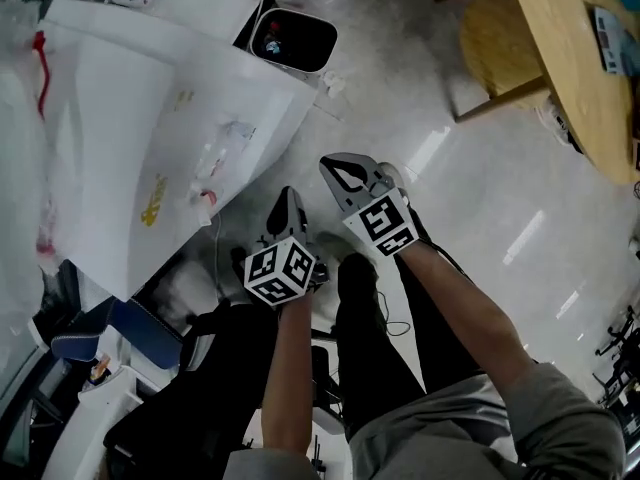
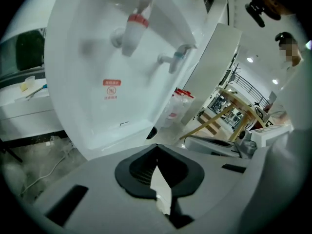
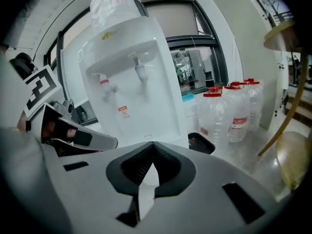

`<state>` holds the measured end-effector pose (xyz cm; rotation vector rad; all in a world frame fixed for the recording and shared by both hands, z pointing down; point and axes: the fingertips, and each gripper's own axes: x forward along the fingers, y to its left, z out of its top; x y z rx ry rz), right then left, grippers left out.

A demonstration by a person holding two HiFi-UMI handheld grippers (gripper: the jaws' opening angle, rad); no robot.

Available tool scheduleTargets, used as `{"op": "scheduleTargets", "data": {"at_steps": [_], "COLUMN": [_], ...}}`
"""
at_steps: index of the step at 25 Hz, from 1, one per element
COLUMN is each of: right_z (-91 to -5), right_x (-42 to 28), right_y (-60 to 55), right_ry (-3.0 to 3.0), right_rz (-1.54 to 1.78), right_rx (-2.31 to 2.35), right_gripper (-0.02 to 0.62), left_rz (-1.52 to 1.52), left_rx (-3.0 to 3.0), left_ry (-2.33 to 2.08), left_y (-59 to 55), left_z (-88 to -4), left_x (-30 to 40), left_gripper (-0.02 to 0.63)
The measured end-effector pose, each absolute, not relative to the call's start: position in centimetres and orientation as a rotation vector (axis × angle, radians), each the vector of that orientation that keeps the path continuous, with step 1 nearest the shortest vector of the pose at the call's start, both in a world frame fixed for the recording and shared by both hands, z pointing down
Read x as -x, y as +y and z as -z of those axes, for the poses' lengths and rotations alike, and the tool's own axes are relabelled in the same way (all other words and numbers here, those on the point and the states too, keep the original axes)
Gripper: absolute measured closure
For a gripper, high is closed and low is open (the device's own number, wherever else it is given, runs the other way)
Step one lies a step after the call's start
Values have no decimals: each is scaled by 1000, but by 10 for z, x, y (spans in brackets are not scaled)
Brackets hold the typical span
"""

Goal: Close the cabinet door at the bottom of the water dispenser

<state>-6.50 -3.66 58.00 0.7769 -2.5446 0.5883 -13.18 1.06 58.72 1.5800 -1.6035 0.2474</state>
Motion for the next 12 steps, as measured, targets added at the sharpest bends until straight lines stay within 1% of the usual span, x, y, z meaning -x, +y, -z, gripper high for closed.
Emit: {"op": "scheduleTargets", "data": {"at_steps": [12], "right_z": [-451], "right_x": [43], "right_y": [-8], "right_ry": [-2583], "right_rz": [-571], "right_rx": [-846], "right_gripper": [586], "left_rz": [-239], "left_rx": [-1717], "left_ry": [-1647], "left_y": [28], "left_z": [-458], "left_x": [121], "left_gripper": [597]}}
